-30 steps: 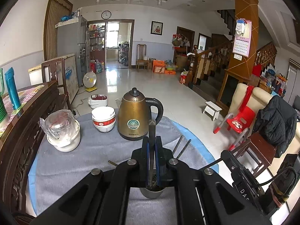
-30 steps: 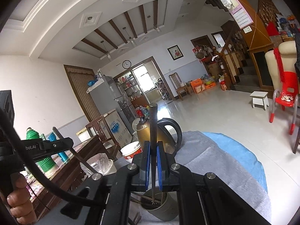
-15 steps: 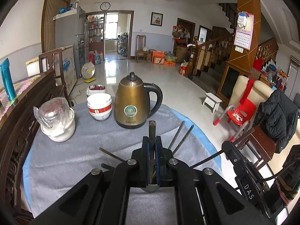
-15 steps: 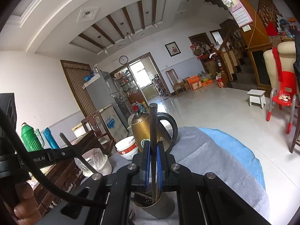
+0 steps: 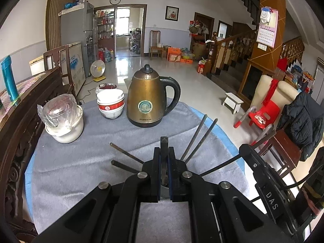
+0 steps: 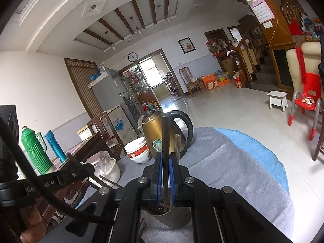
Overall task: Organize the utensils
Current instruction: 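Lower the chopsticks into the cup and open both tools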
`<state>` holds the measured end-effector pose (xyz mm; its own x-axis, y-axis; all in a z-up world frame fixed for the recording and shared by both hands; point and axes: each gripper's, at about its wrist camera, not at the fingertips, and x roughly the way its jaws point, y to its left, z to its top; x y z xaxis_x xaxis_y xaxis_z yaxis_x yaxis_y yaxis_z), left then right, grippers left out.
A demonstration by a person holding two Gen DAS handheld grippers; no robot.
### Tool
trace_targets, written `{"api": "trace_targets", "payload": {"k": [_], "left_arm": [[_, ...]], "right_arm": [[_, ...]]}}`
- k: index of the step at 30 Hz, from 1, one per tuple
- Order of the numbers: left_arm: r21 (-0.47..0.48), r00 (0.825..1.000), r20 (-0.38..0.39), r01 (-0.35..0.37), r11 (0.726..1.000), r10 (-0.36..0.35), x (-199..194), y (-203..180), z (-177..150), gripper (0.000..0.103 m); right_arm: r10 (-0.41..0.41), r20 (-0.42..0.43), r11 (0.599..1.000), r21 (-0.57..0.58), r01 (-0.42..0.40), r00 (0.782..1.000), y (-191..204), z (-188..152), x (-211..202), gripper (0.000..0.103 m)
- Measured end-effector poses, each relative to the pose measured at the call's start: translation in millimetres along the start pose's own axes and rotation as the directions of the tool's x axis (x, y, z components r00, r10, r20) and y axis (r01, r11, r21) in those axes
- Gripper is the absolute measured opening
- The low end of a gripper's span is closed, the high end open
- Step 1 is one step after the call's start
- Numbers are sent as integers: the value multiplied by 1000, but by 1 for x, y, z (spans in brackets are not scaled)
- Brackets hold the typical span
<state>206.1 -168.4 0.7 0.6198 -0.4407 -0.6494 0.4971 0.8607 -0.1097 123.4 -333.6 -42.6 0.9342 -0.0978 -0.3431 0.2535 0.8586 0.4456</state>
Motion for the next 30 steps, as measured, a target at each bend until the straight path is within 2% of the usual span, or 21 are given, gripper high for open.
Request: {"api": "trace_targets", "payload": {"k": [18,30], "left_arm": [[6,999,-14,-47,999,47,-10,2,-20,9],[-8,995,-26,-92,996,91,-19,15,-30,14]], "right_arm": [[5,-72,1000,20,-4,997,3,-10,5,8],[21,-93,1000,22,-19,995,13,-15,-2,10]]}}
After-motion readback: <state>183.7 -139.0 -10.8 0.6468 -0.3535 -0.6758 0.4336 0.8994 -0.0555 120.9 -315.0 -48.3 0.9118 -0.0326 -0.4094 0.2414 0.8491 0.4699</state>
